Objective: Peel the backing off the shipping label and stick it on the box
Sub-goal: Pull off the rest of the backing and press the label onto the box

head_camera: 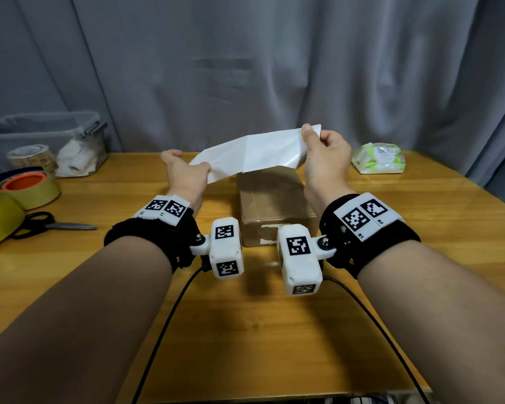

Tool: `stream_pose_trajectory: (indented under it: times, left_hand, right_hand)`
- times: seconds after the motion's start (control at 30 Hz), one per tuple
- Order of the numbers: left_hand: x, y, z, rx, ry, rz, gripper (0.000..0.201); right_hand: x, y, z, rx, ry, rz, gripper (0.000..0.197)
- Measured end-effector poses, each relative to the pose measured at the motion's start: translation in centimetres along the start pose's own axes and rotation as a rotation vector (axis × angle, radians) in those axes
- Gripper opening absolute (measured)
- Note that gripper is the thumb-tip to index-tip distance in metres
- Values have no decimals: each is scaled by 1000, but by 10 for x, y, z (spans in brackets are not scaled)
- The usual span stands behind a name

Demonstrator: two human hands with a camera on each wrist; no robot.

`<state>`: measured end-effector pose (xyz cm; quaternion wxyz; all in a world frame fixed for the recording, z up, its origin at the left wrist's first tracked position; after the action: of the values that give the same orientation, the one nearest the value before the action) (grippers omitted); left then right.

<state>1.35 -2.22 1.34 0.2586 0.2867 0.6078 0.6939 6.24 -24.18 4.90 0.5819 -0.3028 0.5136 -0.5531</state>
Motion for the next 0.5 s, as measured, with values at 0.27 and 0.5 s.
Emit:
stream_pose_trajectory:
  times: [0.27,0.5]
  left_hand:
    - [22,5,4,-104,14,96,43]
    - [0,28,0,-423,-192,659,22]
  right_hand:
    - [18,-12,19,16,29,-72,27]
    - [-1,-7,0,-49,-130,-141,28]
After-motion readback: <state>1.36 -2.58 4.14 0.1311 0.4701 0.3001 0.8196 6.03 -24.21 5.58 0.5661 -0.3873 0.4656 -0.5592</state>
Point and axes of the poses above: each hand's wrist, its own z-axis towards the middle knuckle, its own x-axis out of the back of the hand, y = z × x, the point moved 4 cm from there along z, towards the middle knuckle, and after that the axes turned 4 degrees about -y, right-handed, at the moved point
